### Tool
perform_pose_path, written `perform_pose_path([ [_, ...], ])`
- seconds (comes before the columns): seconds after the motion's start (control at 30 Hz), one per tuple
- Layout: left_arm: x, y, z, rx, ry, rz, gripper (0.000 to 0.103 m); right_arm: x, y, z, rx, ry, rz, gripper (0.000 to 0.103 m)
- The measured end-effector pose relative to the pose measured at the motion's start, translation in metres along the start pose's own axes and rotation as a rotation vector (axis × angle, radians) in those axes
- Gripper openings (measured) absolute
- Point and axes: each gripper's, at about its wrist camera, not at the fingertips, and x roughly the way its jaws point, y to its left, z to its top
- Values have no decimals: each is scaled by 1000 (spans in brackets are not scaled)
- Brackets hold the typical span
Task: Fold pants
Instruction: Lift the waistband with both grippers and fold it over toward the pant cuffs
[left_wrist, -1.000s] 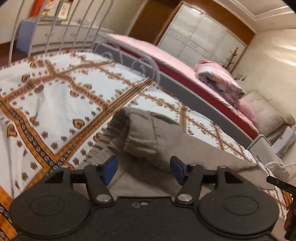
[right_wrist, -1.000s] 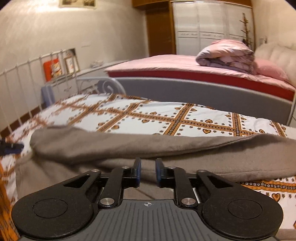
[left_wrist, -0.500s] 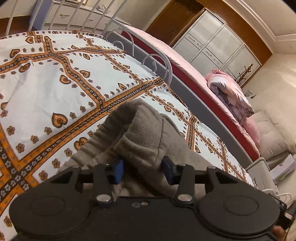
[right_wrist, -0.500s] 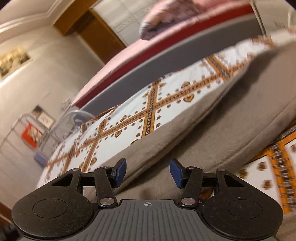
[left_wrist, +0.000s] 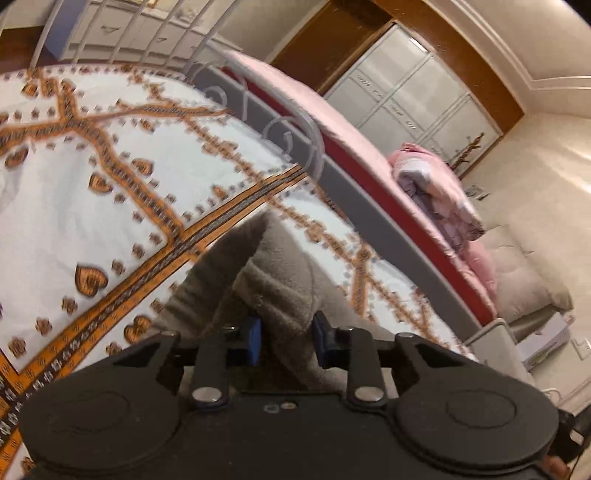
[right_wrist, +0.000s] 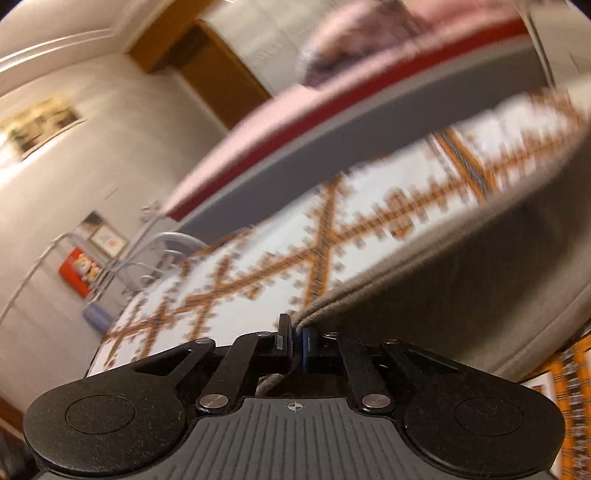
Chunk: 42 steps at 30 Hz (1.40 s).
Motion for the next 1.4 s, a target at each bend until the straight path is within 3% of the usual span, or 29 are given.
perform_pose_path([
  [0.2, -49, -5, 7, 9, 6, -37, 17, -104, 18, -31, -138, -72, 47, 5],
  [0.4, -78, 13, -13, 23, 80, 15, 17, -170, 29, -97, -273, -76, 48, 6],
  [0.53, -62, 40, -37, 7, 192, 117, 16, -142, 30, -144, -282, 24, -7, 6],
  [0.6, -64, 44, -41, -9, 165, 107, 16, -123, 21, -154, -252, 111, -44, 6],
  [0.73, -65, 39, -38, 20, 161, 121, 16, -113, 3, -156, -78, 116, -12, 8],
  [0.8, -63, 36, -38, 41, 164, 136, 16, -110, -4, -152, 4, 108, -10, 15],
  [0.9, -62, 31, -36, 34, 168, 144, 15, -98, -9, -148, 63, 128, -17, 14],
  [1.07, -81, 20, -24, 85, 167, 76, 15, -127, 30, -130, -60, 6, 42, 9],
  [1.2, -95, 21, -22, 132, 194, 80, 15, -149, 54, -130, -142, -9, 78, 9],
  [1.33, -86, 36, -37, 139, 264, 144, 15, -140, 51, -158, -164, 71, 56, 9],
  [1.4, -82, 40, -43, 134, 245, 155, 15, -121, 43, -179, -159, 145, -4, 9],
])
